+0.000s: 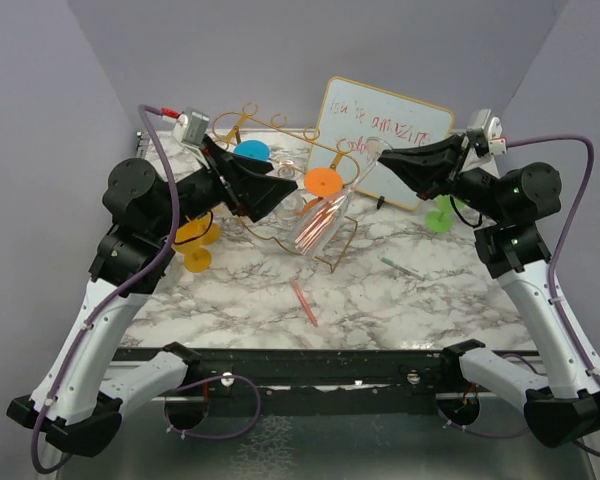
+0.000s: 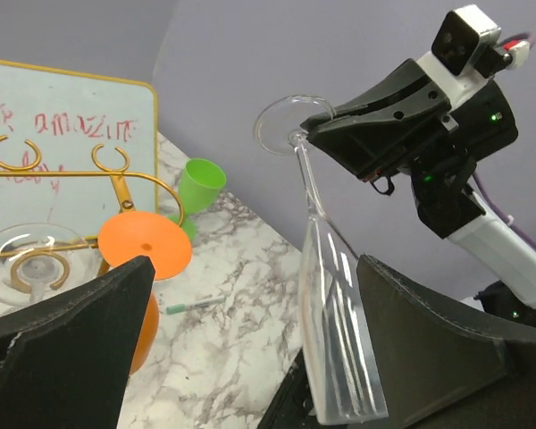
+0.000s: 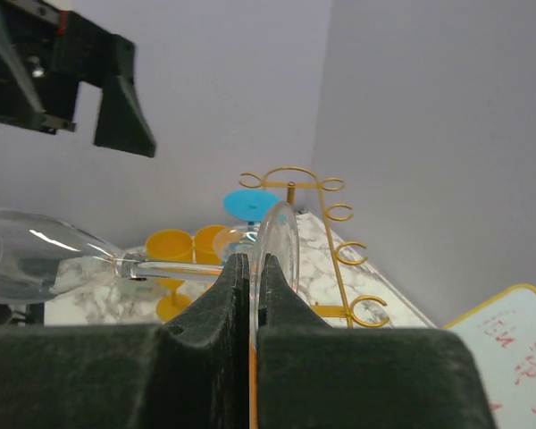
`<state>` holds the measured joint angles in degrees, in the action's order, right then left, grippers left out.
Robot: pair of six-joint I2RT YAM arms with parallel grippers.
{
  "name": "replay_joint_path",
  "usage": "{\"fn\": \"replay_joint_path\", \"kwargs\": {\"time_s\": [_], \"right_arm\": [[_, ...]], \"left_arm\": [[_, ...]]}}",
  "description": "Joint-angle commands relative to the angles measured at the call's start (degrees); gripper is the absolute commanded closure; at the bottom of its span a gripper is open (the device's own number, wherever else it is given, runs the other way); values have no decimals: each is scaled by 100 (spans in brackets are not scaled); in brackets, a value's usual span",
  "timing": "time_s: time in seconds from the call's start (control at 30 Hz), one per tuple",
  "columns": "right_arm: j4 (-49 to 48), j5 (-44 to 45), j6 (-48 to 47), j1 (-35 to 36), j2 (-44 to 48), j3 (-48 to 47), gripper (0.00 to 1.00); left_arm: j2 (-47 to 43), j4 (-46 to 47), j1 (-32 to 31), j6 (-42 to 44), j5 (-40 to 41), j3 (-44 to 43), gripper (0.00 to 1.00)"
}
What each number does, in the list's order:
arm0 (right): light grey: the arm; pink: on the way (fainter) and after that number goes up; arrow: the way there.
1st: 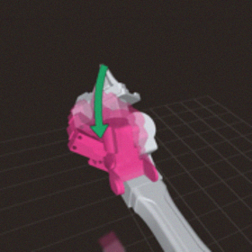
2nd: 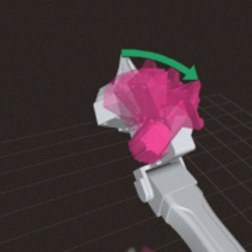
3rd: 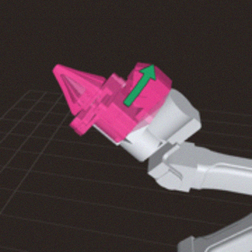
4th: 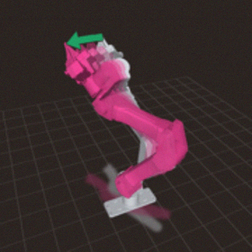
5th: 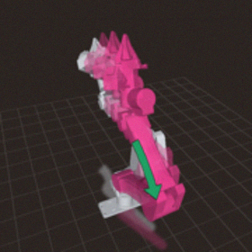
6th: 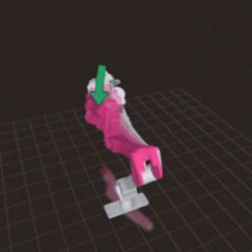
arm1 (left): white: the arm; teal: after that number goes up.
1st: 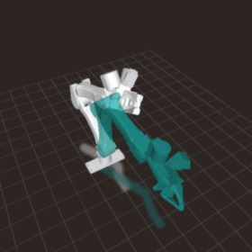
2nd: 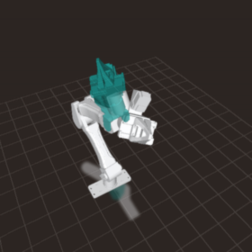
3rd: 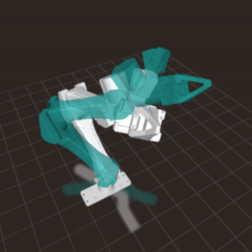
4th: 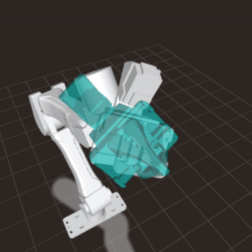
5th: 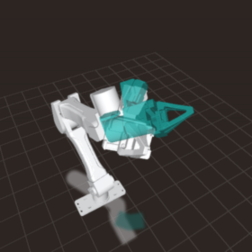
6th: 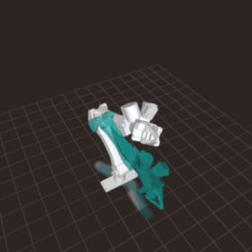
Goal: Place the wine glass upside down on the wine glass rack
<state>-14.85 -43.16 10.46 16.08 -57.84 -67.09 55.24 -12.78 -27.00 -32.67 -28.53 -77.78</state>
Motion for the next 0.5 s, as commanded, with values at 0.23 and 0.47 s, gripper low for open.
{"fn": "replay_joint_path", "kwargs": {"time_s": [0.23,0.47], "right_arm": [[-935,-1339,66,517,-232,104,99],[-695,-776,-494,1216,-590,-88,99]], "left_arm": [[1068,1385,11,-1568,-2049,180,4],[1088,1359,12,-1539,-2247,108,2]]}}
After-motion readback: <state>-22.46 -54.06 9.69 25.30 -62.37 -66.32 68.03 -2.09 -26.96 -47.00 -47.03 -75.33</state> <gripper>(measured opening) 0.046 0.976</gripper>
